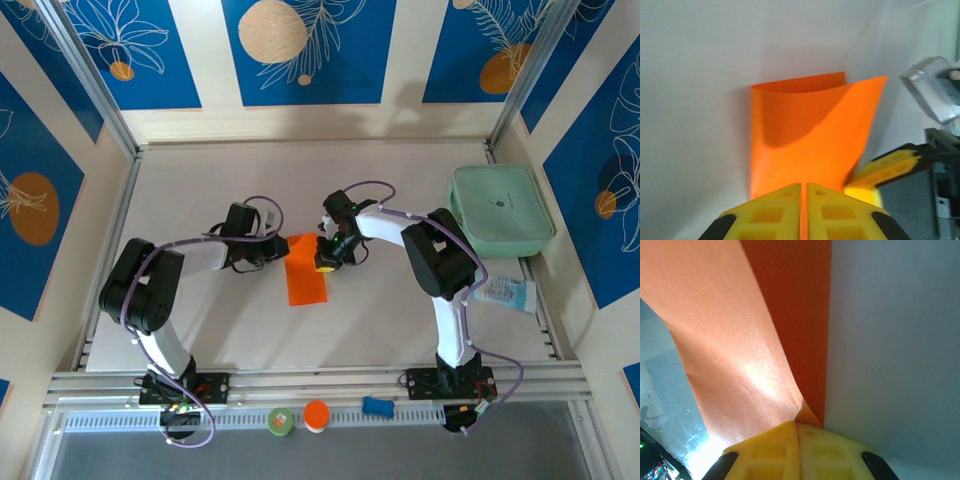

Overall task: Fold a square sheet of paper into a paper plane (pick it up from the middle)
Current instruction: First fold the square sheet of paper in half at the center of the table.

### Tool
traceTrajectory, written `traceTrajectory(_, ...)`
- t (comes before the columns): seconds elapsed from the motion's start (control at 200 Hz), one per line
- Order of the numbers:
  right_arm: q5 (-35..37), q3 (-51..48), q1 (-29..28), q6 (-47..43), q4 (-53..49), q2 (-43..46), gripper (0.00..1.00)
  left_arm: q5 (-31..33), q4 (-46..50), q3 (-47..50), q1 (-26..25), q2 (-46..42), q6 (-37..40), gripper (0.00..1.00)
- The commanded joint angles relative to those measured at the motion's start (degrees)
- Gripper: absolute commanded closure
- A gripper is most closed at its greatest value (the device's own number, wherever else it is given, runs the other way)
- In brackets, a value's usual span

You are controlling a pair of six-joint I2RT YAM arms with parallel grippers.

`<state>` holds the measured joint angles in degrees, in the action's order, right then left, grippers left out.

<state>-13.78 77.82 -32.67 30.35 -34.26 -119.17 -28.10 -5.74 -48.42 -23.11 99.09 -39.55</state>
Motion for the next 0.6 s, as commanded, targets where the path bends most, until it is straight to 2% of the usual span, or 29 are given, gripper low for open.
traceTrajectory(0.0,16.9,-4.4,1.2,-1.1,-6.3,-8.4,0.93,-1.8,-2.8,-0.7,-1.5,1.8,-2.8,0.89)
traceTrajectory(0.145,17.4,-4.6,1.4,-1.6,-6.7,-8.5,0.94,-0.4,-0.3,-3.5,-1.6,5.9,-2.4,0.89)
traceTrajectory(0.39,18.2,-5.1,1.5,-1.6,-6.9,-8.4,0.94,7.4,6.8,-6.0,-0.6,8.7,1.4,0.89)
traceTrajectory(0.495,19.1,-5.5,1.4,-1.9,-6.9,-8.1,0.94,10.5,9.8,-6.1,1.0,8.7,3.2,0.89)
traceTrajectory(0.595,19.2,-5.9,1.6,-2.1,-6.9,-8.0,0.94,10.8,10.6,-6.0,3.4,8.8,4.1,0.89)
